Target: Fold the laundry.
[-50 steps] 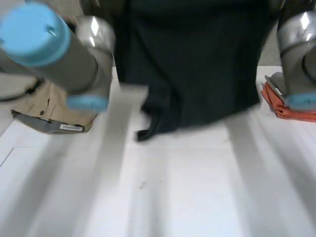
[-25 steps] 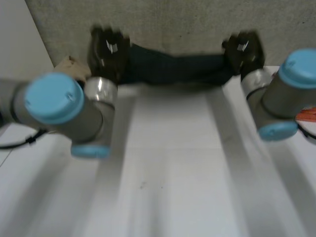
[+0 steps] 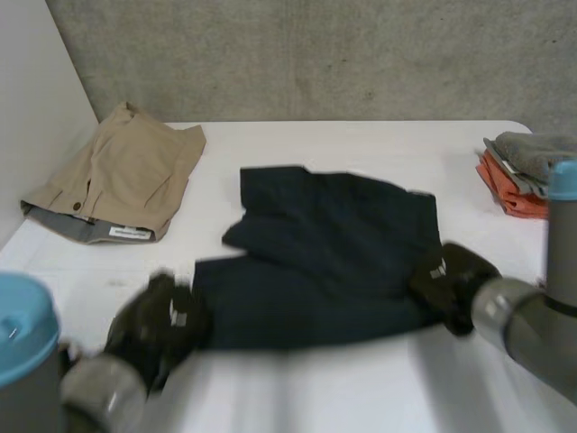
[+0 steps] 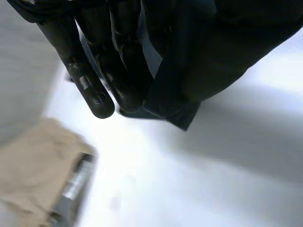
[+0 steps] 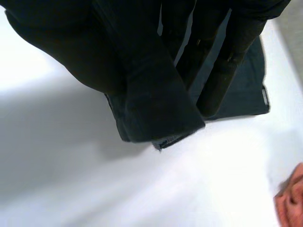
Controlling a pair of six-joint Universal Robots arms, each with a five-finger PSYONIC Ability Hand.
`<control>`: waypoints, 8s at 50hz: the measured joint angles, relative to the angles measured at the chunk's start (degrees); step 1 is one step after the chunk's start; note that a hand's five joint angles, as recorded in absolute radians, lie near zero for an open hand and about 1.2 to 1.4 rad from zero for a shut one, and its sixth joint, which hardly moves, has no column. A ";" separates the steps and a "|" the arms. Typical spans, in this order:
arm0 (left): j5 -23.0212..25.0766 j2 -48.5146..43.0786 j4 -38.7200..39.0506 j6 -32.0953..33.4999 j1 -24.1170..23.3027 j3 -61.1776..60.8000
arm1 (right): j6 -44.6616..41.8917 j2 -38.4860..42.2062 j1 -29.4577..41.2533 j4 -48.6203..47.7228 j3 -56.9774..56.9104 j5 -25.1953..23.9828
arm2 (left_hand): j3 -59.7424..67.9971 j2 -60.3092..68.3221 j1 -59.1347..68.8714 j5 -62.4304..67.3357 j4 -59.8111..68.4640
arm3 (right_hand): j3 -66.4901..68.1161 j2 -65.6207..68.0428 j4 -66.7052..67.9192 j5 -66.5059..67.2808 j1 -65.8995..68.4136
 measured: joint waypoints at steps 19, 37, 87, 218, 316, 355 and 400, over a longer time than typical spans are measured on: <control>7.17 -9.54 15.38 2.25 -1.98 12.87 | 0.28 -3.49 -3.21 -8.25 4.39 -2.52 | 0.00 0.00 0.00 0.00 0.01 | 0.01 0.00 0.00 0.00 0.00; -2.10 -54.80 34.10 7.84 0.09 60.32 | 4.81 28.43 -2.80 -36.96 -22.48 6.58 | -31.97 -32.62 -34.49 -31.87 -32.92 | -46.68 -47.64 -46.19 -47.09 -45.32; -7.21 -29.44 38.56 -5.46 -4.23 29.98 | 33.07 11.38 -12.70 -33.91 6.51 -3.88 | -56.49 -56.78 -54.42 -55.48 -57.42 | -0.78 -0.30 -0.38 -2.99 -3.80; 30.59 -26.98 2.70 -34.30 0.13 52.64 | 25.82 19.21 16.21 -65.39 11.64 6.72 | -56.43 -56.65 -52.95 -55.48 -57.30 | -57.19 -56.88 -56.80 -56.00 -53.48; 26.99 -27.31 5.80 -39.77 -4.75 60.91 | 17.66 15.16 -48.24 -36.77 -27.47 -4.14 | -56.49 -56.83 -53.30 -55.55 -57.60 | -56.35 -55.64 -56.72 -55.94 -51.93; 28.42 -66.57 17.11 -0.80 37.53 78.89 | 14.17 3.62 -13.19 -48.44 12.51 -14.86 | -55.87 -56.27 -52.66 -55.12 -56.66 | -56.35 -55.64 -56.72 -55.95 -51.93; 11.03 -32.77 19.81 -33.60 -3.63 45.51 | 18.11 -1.86 -15.24 -48.33 15.44 -8.96 | -1.12 -0.03 0.16 -1.95 -0.19 | -56.35 -55.64 -56.72 -55.95 -51.93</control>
